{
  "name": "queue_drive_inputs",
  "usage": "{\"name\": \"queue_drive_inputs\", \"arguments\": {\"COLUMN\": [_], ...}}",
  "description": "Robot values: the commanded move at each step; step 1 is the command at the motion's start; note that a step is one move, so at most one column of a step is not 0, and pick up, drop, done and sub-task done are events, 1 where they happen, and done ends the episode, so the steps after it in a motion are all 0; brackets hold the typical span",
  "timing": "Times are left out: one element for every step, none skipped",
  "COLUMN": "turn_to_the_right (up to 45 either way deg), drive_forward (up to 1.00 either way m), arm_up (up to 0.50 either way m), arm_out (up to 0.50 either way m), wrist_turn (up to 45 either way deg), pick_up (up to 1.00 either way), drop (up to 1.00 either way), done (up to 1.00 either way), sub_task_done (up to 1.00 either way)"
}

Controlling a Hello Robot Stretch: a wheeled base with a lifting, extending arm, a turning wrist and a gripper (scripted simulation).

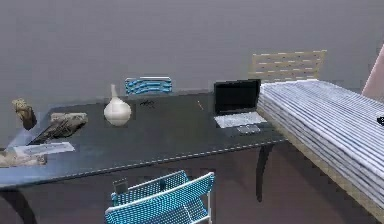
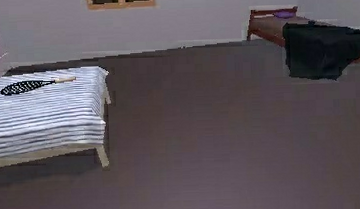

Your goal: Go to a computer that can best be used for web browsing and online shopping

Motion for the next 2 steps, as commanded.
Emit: {"name": "queue_drive_inputs", "arguments": {"turn_to_the_right": [15.0, 0.0], "drive_forward": [0.0, 0.0], "arm_up": [0.0, 0.0], "arm_out": [0.0, 0.0], "wrist_turn": [0.0, 0.0], "pick_up": [0.0, 0.0], "drop": [0.0, 0.0], "done": [0.0, 1.0], "sub_task_done": [0.0, 0.0]}}
